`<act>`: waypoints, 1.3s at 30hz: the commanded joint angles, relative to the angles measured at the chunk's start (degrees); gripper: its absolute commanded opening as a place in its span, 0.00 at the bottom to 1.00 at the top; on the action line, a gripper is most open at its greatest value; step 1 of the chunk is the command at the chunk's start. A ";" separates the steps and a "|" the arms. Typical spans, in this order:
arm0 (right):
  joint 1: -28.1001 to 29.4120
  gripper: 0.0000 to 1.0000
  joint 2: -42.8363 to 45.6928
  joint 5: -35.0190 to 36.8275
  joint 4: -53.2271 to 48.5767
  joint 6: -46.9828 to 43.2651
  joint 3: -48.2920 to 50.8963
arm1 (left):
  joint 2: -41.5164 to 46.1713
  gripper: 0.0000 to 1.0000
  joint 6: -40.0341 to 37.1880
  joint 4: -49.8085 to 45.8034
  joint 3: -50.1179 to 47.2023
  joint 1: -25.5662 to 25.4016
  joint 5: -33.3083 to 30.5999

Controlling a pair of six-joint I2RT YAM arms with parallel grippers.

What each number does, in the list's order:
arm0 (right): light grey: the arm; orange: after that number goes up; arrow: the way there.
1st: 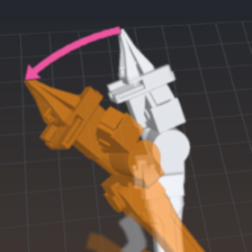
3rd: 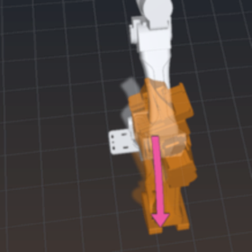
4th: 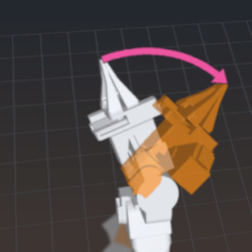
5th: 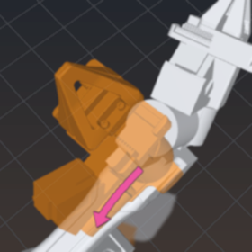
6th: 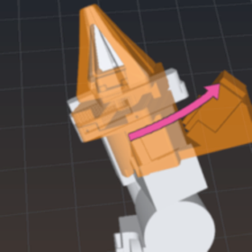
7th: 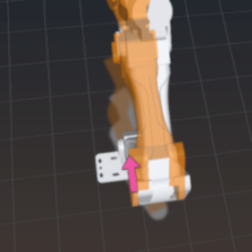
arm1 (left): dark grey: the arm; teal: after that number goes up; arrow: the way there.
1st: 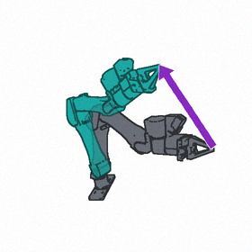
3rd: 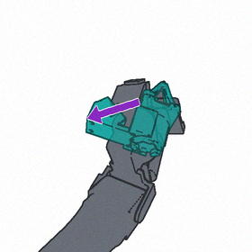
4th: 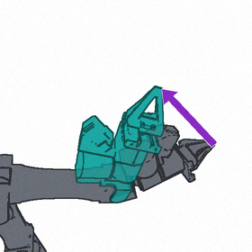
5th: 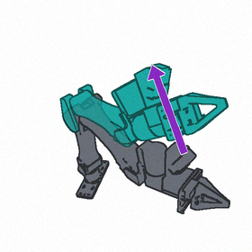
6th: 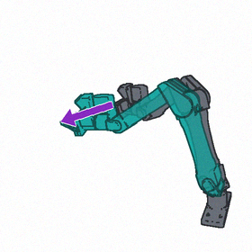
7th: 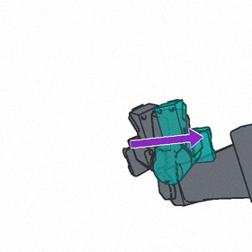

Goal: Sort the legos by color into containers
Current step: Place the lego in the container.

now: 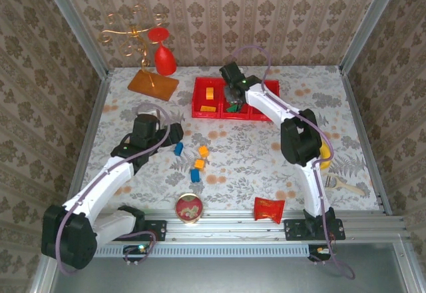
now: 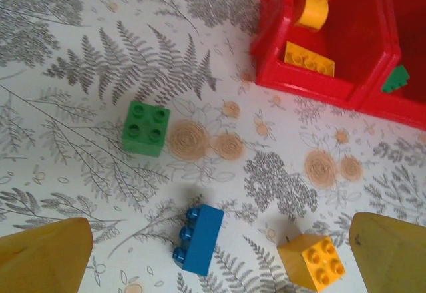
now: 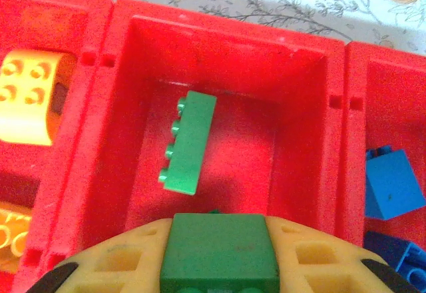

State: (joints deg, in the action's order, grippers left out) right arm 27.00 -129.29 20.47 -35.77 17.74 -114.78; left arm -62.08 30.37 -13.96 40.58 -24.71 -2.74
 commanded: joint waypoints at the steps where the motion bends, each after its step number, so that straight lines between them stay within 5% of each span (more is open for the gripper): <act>1: -0.61 0.27 -2.45 2.75 0.45 -1.74 -3.08 | -0.93 1.00 -1.97 -1.72 1.91 -2.30 0.98; 23: -1.08 0.57 -4.52 4.87 -3.25 -4.78 -9.40 | -8.02 1.00 -1.67 -3.00 4.92 -13.36 -2.53; 39: -1.07 0.83 17.76 1.63 2.43 4.37 17.49 | -17.08 0.94 0.92 -3.35 9.11 -18.42 -4.39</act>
State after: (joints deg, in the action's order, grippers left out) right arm 26.02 -116.44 23.16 -35.51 18.76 -101.32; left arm -78.15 30.09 -16.40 47.24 -42.44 -5.96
